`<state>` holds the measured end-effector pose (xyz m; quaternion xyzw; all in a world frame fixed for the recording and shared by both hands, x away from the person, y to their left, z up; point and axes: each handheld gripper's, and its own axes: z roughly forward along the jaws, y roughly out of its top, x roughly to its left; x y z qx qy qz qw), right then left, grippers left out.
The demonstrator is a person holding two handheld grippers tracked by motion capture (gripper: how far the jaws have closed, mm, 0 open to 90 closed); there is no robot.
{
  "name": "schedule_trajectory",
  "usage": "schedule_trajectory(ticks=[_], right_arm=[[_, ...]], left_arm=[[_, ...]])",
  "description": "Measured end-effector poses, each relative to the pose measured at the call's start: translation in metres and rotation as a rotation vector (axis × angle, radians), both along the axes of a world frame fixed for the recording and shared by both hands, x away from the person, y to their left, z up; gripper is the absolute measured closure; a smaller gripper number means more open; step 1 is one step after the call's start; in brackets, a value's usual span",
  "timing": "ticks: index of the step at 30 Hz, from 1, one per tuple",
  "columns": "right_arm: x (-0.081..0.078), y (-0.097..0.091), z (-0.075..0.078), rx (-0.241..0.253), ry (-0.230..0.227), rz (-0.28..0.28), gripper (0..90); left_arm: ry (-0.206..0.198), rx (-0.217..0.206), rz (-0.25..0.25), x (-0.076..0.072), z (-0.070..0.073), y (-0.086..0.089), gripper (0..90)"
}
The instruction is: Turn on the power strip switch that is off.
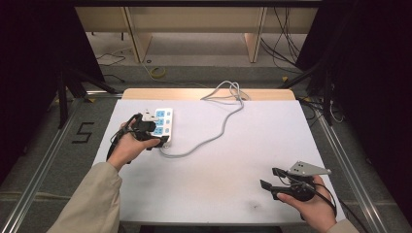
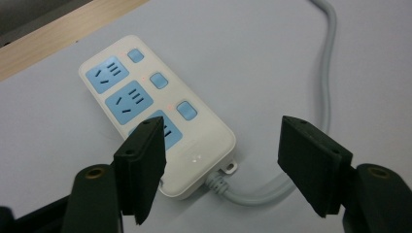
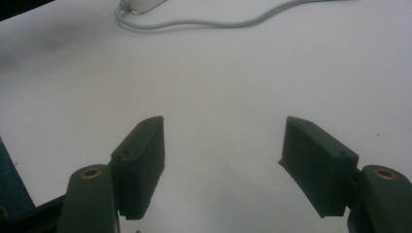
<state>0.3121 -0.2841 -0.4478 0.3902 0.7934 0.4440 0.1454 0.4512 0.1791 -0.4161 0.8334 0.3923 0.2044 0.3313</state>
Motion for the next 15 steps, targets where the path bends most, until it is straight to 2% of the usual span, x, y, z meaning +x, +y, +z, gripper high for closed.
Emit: schedule_trajectory(ticks=[5,7,11,15], right_arm=[[0.000,-0.001,0.000,-0.001,0.000,-0.005,32.5],[0.001,-0.001,0.000,0.000,-0.002,-0.004,32.4],[0.001,-0.001,0.000,-0.002,-0.001,0.000,31.6],[0.002,-0.002,0.000,-0.003,0.002,0.000,31.5]], left_arm=[[-0.024,-0.015,-0.011,-0.009,0.004,0.001,30.3],[-0.037,-0.033,-0.020,-0.018,0.004,0.000,29.3],[-0.047,-0.034,-0.036,-0.029,0.001,-0.001,29.0],[-0.057,-0.059,-0.043,-0.042,-0.006,-0.002,28.5]])
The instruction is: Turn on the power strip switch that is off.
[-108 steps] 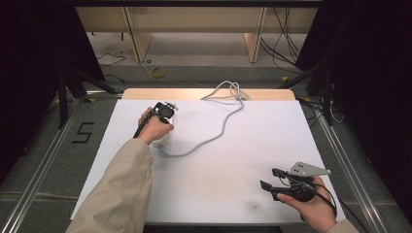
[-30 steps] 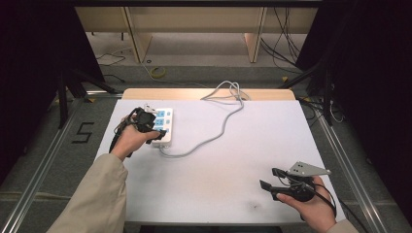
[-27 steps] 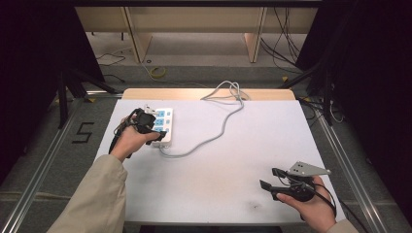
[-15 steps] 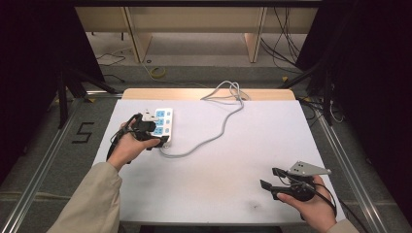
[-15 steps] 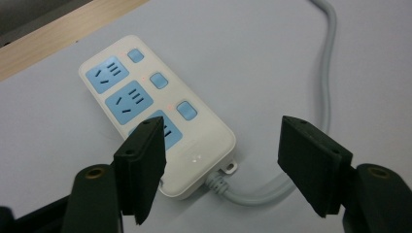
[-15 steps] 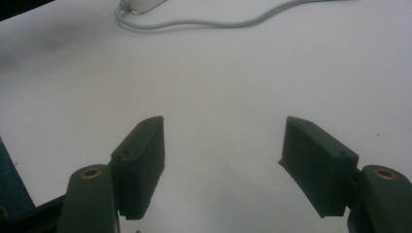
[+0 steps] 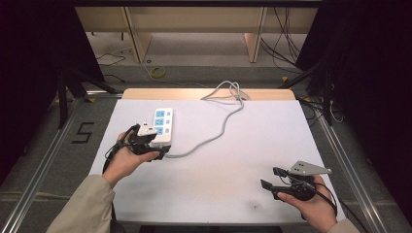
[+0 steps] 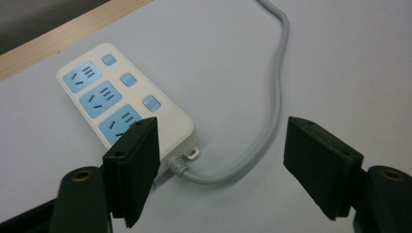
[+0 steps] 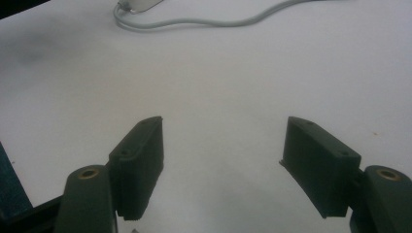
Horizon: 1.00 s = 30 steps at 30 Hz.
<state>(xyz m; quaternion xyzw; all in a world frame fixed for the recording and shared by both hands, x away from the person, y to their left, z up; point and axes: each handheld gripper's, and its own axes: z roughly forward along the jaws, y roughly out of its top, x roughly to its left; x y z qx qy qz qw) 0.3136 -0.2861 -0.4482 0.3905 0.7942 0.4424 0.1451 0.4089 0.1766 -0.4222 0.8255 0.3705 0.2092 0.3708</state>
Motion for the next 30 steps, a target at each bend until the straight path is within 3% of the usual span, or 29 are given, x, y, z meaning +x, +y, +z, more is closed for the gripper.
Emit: schedule_trajectory(ticks=[7,14,19,25,30], right_arm=[[0.001,-0.001,-0.001,-0.001,-0.001,-0.002,31.2],[0.002,-0.002,-0.001,-0.004,0.000,-0.006,30.8],[0.002,-0.003,-0.001,-0.004,0.000,-0.008,30.7],[0.002,-0.003,-0.003,-0.010,0.006,-0.003,30.3],[0.003,-0.003,-0.003,-0.019,0.009,-0.002,30.1]], left_arm=[[-0.030,-0.031,-0.025,-0.023,-0.011,-0.001,26.7],[-0.020,0.000,-0.067,-0.041,-0.022,-0.002,25.6],[-0.027,0.020,-0.069,-0.050,-0.028,0.002,25.5],[-0.019,0.050,-0.075,-0.054,-0.032,0.004,25.5],[-0.019,0.048,-0.076,-0.053,-0.033,0.002,25.5]])
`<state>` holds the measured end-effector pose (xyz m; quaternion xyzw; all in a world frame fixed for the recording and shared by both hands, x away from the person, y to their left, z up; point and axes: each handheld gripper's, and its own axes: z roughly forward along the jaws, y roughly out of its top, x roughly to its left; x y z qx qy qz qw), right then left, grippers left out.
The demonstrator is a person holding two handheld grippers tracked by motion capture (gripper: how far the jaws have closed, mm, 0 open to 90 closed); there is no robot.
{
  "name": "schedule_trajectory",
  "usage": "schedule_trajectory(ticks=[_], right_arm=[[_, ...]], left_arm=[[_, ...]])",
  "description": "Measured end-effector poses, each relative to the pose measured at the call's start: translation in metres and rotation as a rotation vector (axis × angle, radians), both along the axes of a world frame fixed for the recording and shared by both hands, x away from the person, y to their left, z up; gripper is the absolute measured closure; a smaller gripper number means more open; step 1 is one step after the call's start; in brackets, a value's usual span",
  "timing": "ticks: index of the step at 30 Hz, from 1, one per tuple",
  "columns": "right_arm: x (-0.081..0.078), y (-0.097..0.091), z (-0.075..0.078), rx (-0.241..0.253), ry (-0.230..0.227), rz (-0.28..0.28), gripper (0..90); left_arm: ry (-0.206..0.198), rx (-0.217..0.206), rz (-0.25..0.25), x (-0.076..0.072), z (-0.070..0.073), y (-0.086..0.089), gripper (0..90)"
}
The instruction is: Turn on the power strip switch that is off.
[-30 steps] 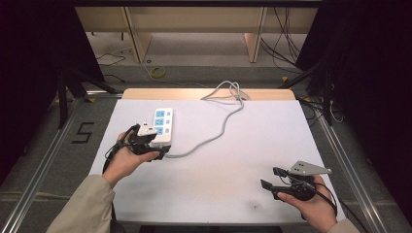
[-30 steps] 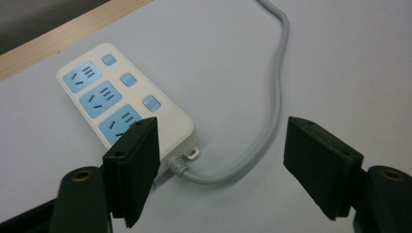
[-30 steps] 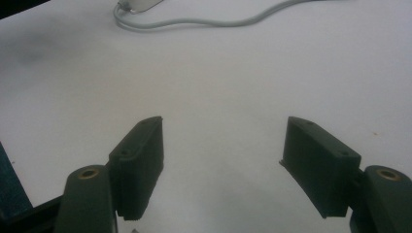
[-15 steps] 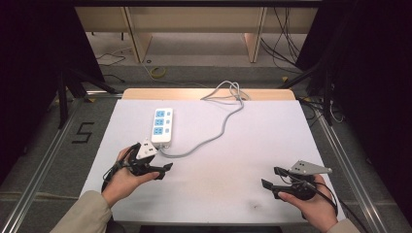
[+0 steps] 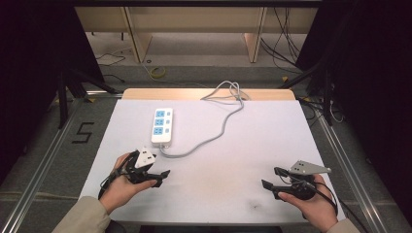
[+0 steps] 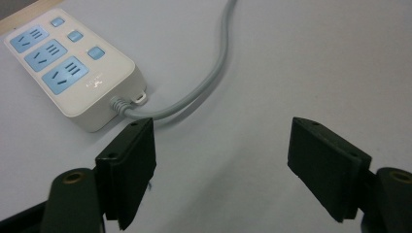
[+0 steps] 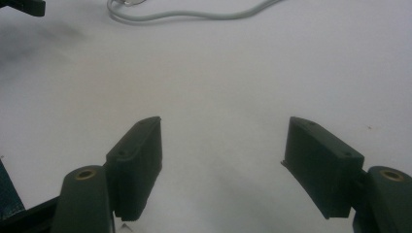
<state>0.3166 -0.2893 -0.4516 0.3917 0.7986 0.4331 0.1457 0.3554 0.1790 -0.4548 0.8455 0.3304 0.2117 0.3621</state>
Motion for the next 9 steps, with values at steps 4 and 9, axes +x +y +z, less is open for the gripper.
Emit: schedule_trajectory(ticks=[4,9], right_arm=[[0.0001,0.0000,-0.0004,0.001,0.002,0.003,29.7],[0.0004,0.0000,-0.0012,0.002,0.006,0.002,29.2]], left_arm=[[0.004,0.031,-0.012,0.0010,-0.0030,-0.0001,25.4],[0.024,0.037,-0.019,0.0012,-0.0046,-0.0019,24.2]])
